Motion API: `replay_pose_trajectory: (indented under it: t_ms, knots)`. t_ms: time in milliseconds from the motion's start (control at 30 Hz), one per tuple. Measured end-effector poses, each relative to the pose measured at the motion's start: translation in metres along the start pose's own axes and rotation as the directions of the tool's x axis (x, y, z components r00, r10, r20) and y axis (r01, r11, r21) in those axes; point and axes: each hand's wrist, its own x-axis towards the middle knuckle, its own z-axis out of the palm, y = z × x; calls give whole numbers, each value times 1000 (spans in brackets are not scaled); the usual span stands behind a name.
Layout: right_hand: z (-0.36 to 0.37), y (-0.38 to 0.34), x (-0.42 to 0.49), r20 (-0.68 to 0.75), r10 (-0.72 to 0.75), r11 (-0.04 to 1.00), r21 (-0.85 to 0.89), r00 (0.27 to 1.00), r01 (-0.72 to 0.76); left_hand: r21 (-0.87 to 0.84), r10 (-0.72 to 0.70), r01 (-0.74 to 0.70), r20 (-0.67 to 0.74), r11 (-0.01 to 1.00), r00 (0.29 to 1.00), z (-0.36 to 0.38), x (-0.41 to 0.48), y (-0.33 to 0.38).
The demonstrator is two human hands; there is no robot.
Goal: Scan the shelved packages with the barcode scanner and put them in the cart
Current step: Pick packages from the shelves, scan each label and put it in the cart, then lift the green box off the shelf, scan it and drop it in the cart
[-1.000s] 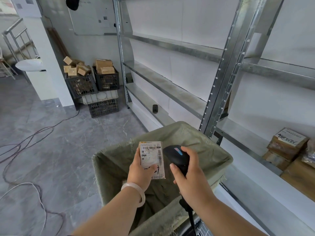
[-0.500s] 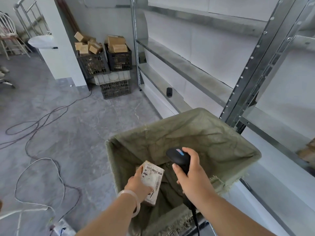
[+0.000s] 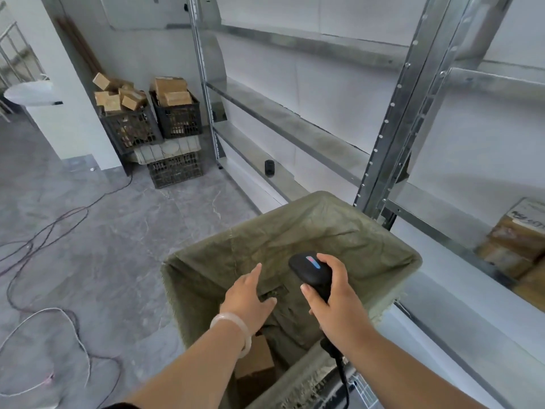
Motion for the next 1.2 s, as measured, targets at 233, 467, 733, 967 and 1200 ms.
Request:
replay_pose_trajectory:
  t_ms: [233, 467, 733, 967, 1200]
  knots:
    - [-65, -8, -13, -219, -36, 999, 17, 975, 41, 50, 375, -373, -43, 926, 926, -7, -2, 106]
    - [-140, -13, -38, -465, -18, 999, 19, 885, 30, 66, 632, -631, -6, 773, 775, 5, -19, 210]
    - [-224, -13, -79, -674, -23, 998, -62, 739, -26, -11, 814, -814, 25, 580, 580, 37, -52, 310]
    - [-299, -24, -106, -781, -119, 991, -132, 613, 25, -98, 880, -876, -11, 472, 476, 46, -83, 400]
    - [-381, -40, -107, -800, -180, 978, -208, 572, 17, -112, 895, -896, -74, 431, 440, 38, -102, 478]
